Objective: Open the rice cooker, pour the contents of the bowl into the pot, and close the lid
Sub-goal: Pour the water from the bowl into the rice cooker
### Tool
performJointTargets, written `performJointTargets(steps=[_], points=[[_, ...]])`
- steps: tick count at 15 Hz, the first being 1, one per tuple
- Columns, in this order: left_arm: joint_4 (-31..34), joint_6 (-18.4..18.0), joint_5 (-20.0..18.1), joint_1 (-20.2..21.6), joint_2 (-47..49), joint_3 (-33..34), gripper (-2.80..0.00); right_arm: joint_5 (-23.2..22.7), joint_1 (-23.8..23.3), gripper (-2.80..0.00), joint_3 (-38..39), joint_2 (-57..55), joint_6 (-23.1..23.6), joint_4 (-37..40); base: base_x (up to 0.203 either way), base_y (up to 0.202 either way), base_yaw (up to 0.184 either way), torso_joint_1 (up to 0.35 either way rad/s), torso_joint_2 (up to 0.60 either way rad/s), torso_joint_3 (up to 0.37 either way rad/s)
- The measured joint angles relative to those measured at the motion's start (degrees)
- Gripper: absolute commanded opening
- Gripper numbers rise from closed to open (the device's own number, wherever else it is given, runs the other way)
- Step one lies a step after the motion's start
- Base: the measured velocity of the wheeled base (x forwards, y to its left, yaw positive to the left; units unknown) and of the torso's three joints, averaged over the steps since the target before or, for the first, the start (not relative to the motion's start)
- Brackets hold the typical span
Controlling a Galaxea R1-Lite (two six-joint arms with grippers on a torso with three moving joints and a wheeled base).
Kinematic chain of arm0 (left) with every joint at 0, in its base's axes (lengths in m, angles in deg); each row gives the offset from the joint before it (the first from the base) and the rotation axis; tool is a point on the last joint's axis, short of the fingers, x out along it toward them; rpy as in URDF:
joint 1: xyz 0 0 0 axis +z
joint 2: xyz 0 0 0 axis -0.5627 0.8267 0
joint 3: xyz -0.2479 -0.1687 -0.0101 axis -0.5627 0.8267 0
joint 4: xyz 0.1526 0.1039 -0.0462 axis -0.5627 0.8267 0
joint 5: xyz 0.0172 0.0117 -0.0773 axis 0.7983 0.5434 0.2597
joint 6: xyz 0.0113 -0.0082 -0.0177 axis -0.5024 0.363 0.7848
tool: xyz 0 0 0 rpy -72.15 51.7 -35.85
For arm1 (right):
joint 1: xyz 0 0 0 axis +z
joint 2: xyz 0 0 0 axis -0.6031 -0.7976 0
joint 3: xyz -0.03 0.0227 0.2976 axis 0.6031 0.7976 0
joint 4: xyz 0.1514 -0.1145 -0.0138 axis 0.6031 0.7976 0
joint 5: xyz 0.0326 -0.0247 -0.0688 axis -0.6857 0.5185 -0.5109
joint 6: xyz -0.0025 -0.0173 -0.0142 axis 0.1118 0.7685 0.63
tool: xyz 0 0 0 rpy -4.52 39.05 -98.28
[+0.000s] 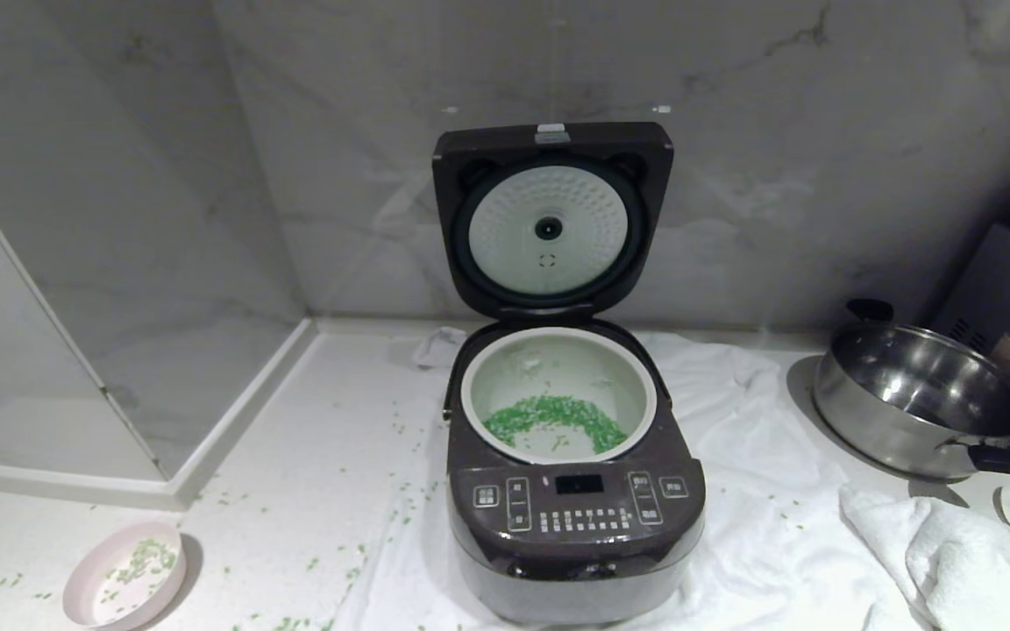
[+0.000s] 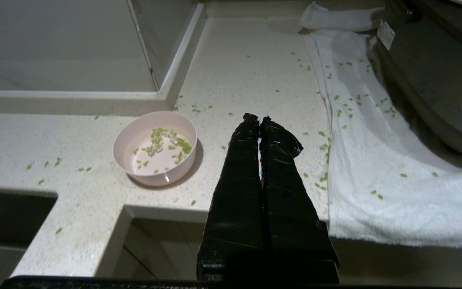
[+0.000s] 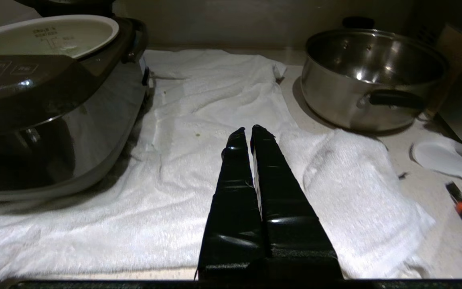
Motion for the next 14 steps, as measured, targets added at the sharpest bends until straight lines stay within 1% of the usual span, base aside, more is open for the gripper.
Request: performJointTargets(steps=[2,8,10,12,14], points=[[-0.01,0.06,0.09,0.0,0.0,0.0,-2.8,-0.02,-0.02,-2.8,0.0,0.0,0.01,0.05,0.129,0.0,-0.001,0.027,0.0,-0.014],[-0.03,1.36,0.66,0.0,0.0,-0.02,-2.8,-0.02,0.0,-2.8,0.0,0.0,-0.06,0.02,0.0,0.0,0.0,0.0,0.0,0.0],[0.04,1.67,1.42,-0.02,0.01,-0.08,-2.8,-0.02,0.0,-2.8,0.0,0.0,0.0,0.0,0.0,0.0,0.0,0.0,0.0,0.0],[0.88,1.2,2.6,0.1,0.7,-1.72,-2.8,-0.02,0.0,-2.8,0.0,0.0,-0.01,0.0,0.0,0.0,0.0,0.0,0.0,0.0],[0.6,1.06,2.93,-0.17,4.95,-6.35,-2.8,0.0,0.0,-2.8,0.0,0.0,0.0,0.02,0.0,0.0,0.0,0.0,0.0,0.0]])
